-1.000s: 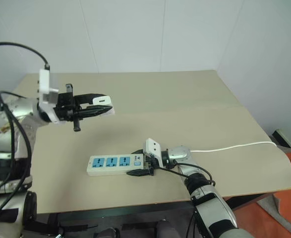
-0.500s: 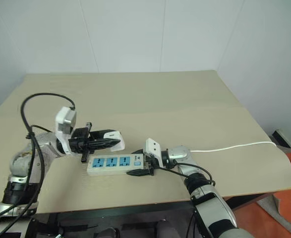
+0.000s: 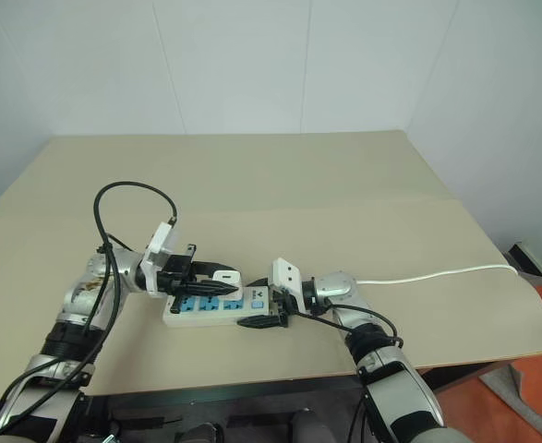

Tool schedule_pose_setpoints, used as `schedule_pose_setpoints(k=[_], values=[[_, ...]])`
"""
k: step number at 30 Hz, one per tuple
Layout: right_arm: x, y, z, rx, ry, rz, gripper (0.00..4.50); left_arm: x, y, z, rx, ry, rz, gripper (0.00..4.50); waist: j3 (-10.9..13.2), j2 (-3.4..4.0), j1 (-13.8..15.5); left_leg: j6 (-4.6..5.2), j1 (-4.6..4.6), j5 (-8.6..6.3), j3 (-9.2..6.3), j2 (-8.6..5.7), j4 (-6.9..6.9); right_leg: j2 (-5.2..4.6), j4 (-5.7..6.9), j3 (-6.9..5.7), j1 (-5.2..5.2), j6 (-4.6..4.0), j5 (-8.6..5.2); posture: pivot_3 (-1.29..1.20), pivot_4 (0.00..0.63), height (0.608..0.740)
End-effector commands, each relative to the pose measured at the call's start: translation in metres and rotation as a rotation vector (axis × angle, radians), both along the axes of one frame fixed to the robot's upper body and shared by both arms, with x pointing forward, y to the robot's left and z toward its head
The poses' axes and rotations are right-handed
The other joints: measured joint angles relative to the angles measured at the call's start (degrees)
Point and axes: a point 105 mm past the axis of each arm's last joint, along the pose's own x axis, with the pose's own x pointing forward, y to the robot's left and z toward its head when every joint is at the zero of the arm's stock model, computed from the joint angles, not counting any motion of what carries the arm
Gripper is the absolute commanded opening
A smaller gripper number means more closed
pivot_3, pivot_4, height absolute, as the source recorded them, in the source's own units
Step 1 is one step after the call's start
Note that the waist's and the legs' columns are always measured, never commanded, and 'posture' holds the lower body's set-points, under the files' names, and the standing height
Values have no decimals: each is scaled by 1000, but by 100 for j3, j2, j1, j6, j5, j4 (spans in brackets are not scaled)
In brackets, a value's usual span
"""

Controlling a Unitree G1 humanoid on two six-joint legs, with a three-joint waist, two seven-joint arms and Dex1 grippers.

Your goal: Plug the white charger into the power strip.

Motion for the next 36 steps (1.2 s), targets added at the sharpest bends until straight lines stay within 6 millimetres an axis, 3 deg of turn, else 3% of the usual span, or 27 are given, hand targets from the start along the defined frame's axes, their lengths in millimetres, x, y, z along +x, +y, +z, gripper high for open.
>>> schedule_pose_setpoints(k=[1, 36], values=[[-3, -2, -4, -25, 9, 12, 3424, 1, -5, 0, 13, -50, -20, 1013, 0, 0, 2, 0, -2, 0, 0, 0, 1, 0, 0, 0, 0, 0, 0, 0, 150, 740], [-2, -2, -3, -26, 11, 6, 3424, 1, 4, -24, 72, -13, 36, 1013, 0, 0, 6, 0, 0, 0, -1, 0, -2, 0, -2, 0, 0, 0, 0, 0, 150, 740]])
